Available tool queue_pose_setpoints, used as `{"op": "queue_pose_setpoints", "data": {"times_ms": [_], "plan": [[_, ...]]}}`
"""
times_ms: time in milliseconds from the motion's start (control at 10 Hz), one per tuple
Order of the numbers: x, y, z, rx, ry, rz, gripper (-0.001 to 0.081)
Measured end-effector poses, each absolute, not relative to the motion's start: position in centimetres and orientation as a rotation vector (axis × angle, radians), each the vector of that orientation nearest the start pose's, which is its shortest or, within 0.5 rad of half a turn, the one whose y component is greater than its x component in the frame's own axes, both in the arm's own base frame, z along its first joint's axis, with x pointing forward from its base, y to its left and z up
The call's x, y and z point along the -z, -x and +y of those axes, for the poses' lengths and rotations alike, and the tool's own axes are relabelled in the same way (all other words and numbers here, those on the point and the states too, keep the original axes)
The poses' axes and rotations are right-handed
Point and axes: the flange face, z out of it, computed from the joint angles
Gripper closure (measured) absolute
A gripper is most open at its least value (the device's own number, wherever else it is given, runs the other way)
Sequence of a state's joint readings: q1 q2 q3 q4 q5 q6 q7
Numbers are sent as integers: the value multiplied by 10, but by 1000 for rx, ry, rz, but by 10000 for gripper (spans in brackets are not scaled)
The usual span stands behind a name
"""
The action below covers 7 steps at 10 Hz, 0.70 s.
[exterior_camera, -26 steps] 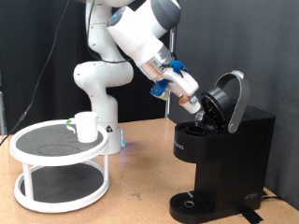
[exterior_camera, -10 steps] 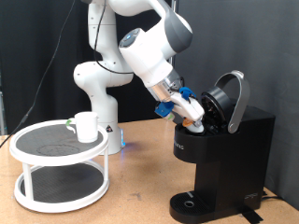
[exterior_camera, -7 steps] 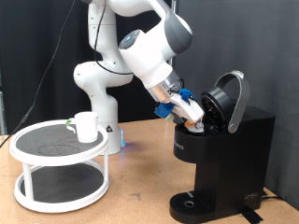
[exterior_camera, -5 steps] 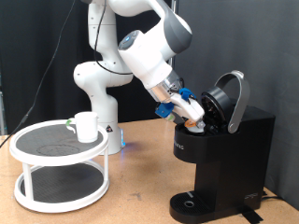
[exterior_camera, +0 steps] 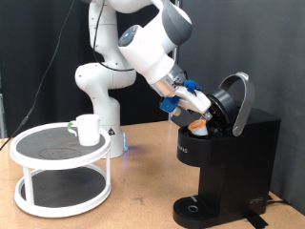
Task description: Make a cup of coffee with the keurig machine
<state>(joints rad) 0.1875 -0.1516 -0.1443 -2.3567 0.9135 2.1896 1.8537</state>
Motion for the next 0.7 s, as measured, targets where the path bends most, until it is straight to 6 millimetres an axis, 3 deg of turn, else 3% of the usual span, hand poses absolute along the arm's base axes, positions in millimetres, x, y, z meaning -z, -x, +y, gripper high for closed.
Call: {"op": "queue_pose_setpoints", "data": {"times_ms": [700], "plan": [[-378, -475, 62, -815, 972, 2485, 72]]}}
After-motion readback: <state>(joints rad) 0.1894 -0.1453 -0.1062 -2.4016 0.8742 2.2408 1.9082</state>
